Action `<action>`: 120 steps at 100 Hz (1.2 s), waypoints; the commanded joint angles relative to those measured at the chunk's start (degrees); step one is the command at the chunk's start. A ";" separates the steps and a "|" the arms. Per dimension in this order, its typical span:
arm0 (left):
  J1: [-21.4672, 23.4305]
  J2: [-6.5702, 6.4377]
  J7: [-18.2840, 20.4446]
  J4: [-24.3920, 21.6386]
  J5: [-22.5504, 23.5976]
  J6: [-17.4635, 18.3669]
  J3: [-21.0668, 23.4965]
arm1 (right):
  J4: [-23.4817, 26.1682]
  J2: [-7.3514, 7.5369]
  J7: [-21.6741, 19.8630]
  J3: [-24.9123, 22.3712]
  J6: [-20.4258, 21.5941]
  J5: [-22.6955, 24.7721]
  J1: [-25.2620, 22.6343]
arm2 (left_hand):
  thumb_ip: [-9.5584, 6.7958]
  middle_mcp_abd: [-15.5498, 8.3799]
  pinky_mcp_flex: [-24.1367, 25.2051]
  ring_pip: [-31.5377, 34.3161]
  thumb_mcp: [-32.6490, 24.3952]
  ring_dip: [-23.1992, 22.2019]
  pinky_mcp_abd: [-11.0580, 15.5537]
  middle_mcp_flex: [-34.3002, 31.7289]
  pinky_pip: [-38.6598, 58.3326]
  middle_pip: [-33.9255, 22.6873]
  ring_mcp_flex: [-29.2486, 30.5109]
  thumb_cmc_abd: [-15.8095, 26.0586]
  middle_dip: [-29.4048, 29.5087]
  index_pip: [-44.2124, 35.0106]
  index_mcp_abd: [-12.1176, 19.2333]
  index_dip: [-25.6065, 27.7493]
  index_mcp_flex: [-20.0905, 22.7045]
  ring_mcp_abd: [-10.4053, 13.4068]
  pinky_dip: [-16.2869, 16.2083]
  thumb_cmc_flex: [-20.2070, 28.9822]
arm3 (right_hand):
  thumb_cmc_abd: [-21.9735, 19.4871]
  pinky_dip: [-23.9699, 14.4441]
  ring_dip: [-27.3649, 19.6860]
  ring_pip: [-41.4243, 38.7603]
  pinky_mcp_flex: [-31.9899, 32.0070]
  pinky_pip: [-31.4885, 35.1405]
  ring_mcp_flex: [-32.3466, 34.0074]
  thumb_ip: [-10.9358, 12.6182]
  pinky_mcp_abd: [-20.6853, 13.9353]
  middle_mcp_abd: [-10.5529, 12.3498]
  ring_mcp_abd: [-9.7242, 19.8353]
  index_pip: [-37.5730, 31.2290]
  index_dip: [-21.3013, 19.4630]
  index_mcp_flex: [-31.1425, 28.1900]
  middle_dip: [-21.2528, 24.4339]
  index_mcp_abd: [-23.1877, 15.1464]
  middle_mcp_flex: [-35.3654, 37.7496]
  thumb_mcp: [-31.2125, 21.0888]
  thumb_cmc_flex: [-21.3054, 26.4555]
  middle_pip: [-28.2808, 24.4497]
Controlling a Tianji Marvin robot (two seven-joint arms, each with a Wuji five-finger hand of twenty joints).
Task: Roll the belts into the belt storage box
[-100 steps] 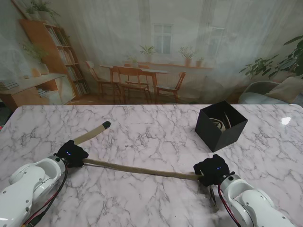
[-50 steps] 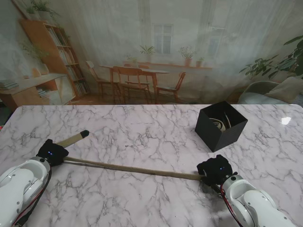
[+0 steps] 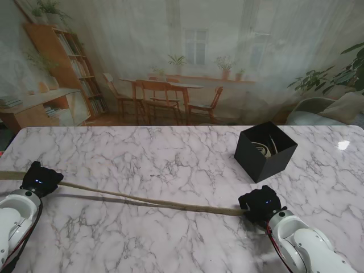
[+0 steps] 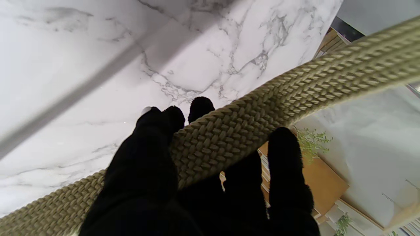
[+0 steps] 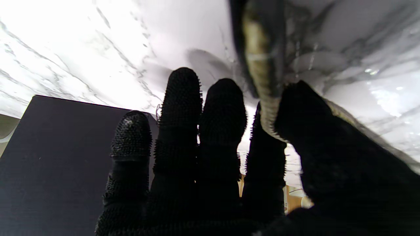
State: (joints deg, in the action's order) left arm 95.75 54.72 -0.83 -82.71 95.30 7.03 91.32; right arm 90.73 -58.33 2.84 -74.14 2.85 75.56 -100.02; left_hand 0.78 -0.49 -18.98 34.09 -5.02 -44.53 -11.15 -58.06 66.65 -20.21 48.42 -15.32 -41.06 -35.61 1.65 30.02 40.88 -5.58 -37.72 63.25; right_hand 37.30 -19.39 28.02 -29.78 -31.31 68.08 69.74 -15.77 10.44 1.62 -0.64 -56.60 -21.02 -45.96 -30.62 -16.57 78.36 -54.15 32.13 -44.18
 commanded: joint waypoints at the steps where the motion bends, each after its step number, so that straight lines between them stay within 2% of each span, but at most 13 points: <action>1: -0.76 -0.08 2.12 1.67 -0.65 -0.70 -1.84 | -0.79 0.12 -0.12 0.22 -0.58 -0.28 0.10 | -0.03 1.01 0.25 2.30 0.81 -0.40 0.20 0.28 0.53 -2.53 0.70 2.08 1.59 -1.01 -1.23 -0.63 1.03 -3.83 0.09 2.44 | -1.75 -0.05 0.56 -1.89 -0.22 1.25 1.65 0.55 -0.67 -0.90 1.98 -3.45 -0.92 -0.89 -0.39 -2.23 3.33 -3.89 4.30 -2.23; 10: -1.86 -0.05 3.46 3.62 -2.35 -1.81 -4.55 | -1.25 0.10 0.07 0.73 -0.84 -0.66 0.48 | 0.12 1.41 0.44 2.30 1.42 -0.40 0.01 0.94 0.53 -2.81 0.59 3.23 2.08 -0.76 -1.60 -0.79 0.96 -4.05 0.06 1.20 | -2.63 -0.16 0.65 -2.09 -0.10 1.59 1.78 0.50 -0.06 -0.49 1.72 -1.97 0.75 -0.24 -0.35 -0.88 3.47 -3.22 3.92 -2.10; 17: -2.80 -0.03 4.59 4.87 -3.55 -2.62 -6.51 | -1.63 0.06 0.35 1.22 -1.28 -0.92 0.85 | 0.07 1.91 1.15 1.70 3.55 -0.11 -0.10 3.17 0.03 -5.83 -0.27 4.59 9.05 0.77 -2.26 -0.55 0.45 -4.29 0.00 -0.57 | -3.62 -0.29 0.73 -2.27 -0.15 1.92 1.87 0.47 0.49 -0.25 1.34 -0.46 2.90 1.08 -0.29 1.82 3.45 -2.68 3.54 -1.98; 22: -3.48 -0.01 5.60 5.58 -4.32 -3.13 -7.77 | -1.94 0.01 0.77 1.56 -1.63 -1.17 1.11 | 0.24 2.29 1.57 1.36 4.17 0.01 -0.19 3.81 -0.21 -5.66 -0.84 5.22 9.92 1.34 -2.74 -0.71 -0.03 -4.58 0.04 -1.74 | -4.17 -0.36 0.79 -2.44 -0.16 2.12 1.99 0.44 0.84 -0.17 1.17 0.29 4.20 1.71 -0.16 3.21 3.55 -2.27 3.14 -1.86; 24: -3.72 -0.01 6.03 5.80 -4.53 -3.30 -8.21 | -2.01 0.00 0.85 1.65 -1.70 -1.30 1.19 | 0.31 3.34 1.69 1.17 4.47 0.08 -0.21 4.14 -0.31 -5.44 -1.09 5.67 10.16 1.69 -2.96 -0.82 -0.24 -4.72 0.06 -2.43 | -4.35 -0.38 0.80 -2.47 -0.12 2.17 1.97 0.44 0.97 -0.25 1.08 0.49 4.67 1.75 -0.09 3.65 3.57 -2.12 3.05 -1.79; 28: -4.12 0.00 6.53 6.20 -4.95 -3.64 -8.95 | -2.11 -0.03 0.89 1.80 -1.78 -1.53 1.32 | 0.21 3.67 2.06 0.39 4.90 0.43 -0.32 5.23 -0.74 -4.81 -1.85 6.11 11.47 4.78 -3.82 -0.06 -0.82 -4.90 0.02 -4.24 | -4.85 -0.41 0.80 -2.55 -0.08 2.28 2.02 0.40 1.07 -0.43 0.89 0.69 5.80 1.58 0.22 4.68 3.71 -1.51 2.49 -1.50; 35: -4.74 0.01 6.13 6.96 -6.02 -3.79 -9.85 | -2.29 -0.05 0.96 2.02 -1.85 -1.80 1.52 | 0.23 3.62 2.21 -0.13 5.21 0.64 -0.33 6.51 -0.91 -4.06 -2.49 5.79 12.36 8.52 -4.40 -0.23 -2.12 -4.82 -0.08 -5.95 | -5.03 -0.46 0.82 -2.69 -0.10 2.44 2.17 0.32 1.30 -0.59 0.71 0.63 6.69 0.70 0.68 5.64 3.96 -0.68 1.32 -0.94; 47: -4.71 0.32 3.57 7.07 -8.58 -3.60 -9.68 | -2.38 -0.04 1.13 2.11 -1.88 -1.72 1.60 | 0.01 3.90 2.47 -0.94 5.18 1.07 -0.20 7.57 -1.28 -3.39 -3.16 5.90 12.98 12.73 -5.51 -1.42 -3.33 -4.74 -0.03 -7.67 | -4.31 -0.56 0.95 -3.14 -0.51 2.77 2.86 0.78 1.43 -0.20 0.93 -0.42 6.49 -1.32 0.88 5.40 5.02 -1.71 3.02 -0.87; 68: -1.02 0.92 1.87 0.40 -7.22 -0.90 -4.82 | -3.16 -0.31 4.81 2.53 -3.29 -1.71 1.94 | -0.07 4.00 3.30 -2.56 5.22 2.01 -0.59 8.27 -2.62 -2.65 -3.91 6.12 13.52 14.03 -5.43 -1.60 -3.03 -4.79 0.44 -8.48 | -3.93 -0.79 1.25 -4.12 -0.90 3.52 3.56 0.60 1.49 -0.17 0.81 -1.48 5.67 -1.87 0.38 5.19 5.26 -2.76 3.66 -2.32; 80: 0.26 1.18 -0.85 -2.41 -7.29 1.33 -2.93 | -3.95 -0.40 6.64 3.06 -4.09 -1.64 2.52 | 0.14 3.93 4.29 -3.81 5.33 2.81 -1.19 8.43 -4.56 -2.31 -4.31 6.71 13.74 12.91 -4.95 0.36 -2.01 -4.76 1.15 -8.95 | -3.99 -0.83 1.27 -4.33 -0.95 3.65 3.78 0.60 1.44 -0.12 0.91 -1.60 5.49 -1.82 0.38 5.13 5.34 -2.94 3.86 -2.53; 92: 1.26 1.46 -2.49 -5.32 -7.40 2.68 -1.80 | -4.77 -0.48 7.59 3.95 -5.69 -1.63 3.22 | 0.31 5.65 6.47 -7.58 5.61 5.39 -2.58 10.69 -10.03 0.17 -6.45 8.56 15.12 13.44 -5.06 1.00 -1.86 -5.62 3.54 -9.85 | -4.11 -0.91 1.32 -4.59 -1.02 3.87 3.96 0.53 1.44 -0.13 0.67 -1.60 5.40 -1.64 0.36 5.59 5.32 -2.88 3.80 -2.78; 106: 2.21 1.77 -4.03 -9.13 -7.37 4.52 -1.26 | -6.17 -0.58 9.74 6.03 -9.63 -0.78 4.46 | 0.31 5.69 7.62 -8.81 5.65 6.31 -3.28 11.46 -11.62 1.10 -7.35 8.91 15.67 13.69 -4.86 1.29 -1.79 -5.73 4.10 -9.76 | -3.38 -1.22 1.94 -7.89 -2.51 5.13 5.87 0.47 1.83 -0.59 0.46 -1.54 7.10 -3.37 -0.40 11.79 5.42 -3.52 3.19 -6.64; 120: 2.62 2.05 -4.83 -12.85 -7.81 6.74 -1.51 | -7.14 -0.69 11.43 7.72 -13.18 -0.04 5.37 | 0.31 5.56 7.63 -9.06 5.69 6.62 -3.56 10.91 -11.99 1.14 -7.15 8.96 15.72 13.72 -4.62 1.69 -1.45 -5.78 4.16 -9.69 | -4.58 -1.20 1.90 -10.65 -3.25 5.64 5.91 0.33 1.73 -0.97 0.22 -1.10 8.52 -4.13 0.00 13.87 5.41 -3.13 3.46 -8.57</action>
State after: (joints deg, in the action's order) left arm 98.47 56.35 -5.99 -93.38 87.87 13.32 90.45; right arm 83.93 -58.68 14.44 -66.72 -9.63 75.10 -94.95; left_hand 0.09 3.89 -12.13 26.55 -0.07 -38.70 -11.77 -48.43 55.66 -20.01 42.86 -7.96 -25.87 -22.25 -3.28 30.95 39.20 -9.69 -34.22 53.75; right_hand 34.01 -19.50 29.42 -36.99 -34.23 72.28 73.61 -15.75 10.67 1.79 -0.80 -56.62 -13.69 -48.34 -30.55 -4.41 81.15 -55.42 33.03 -49.65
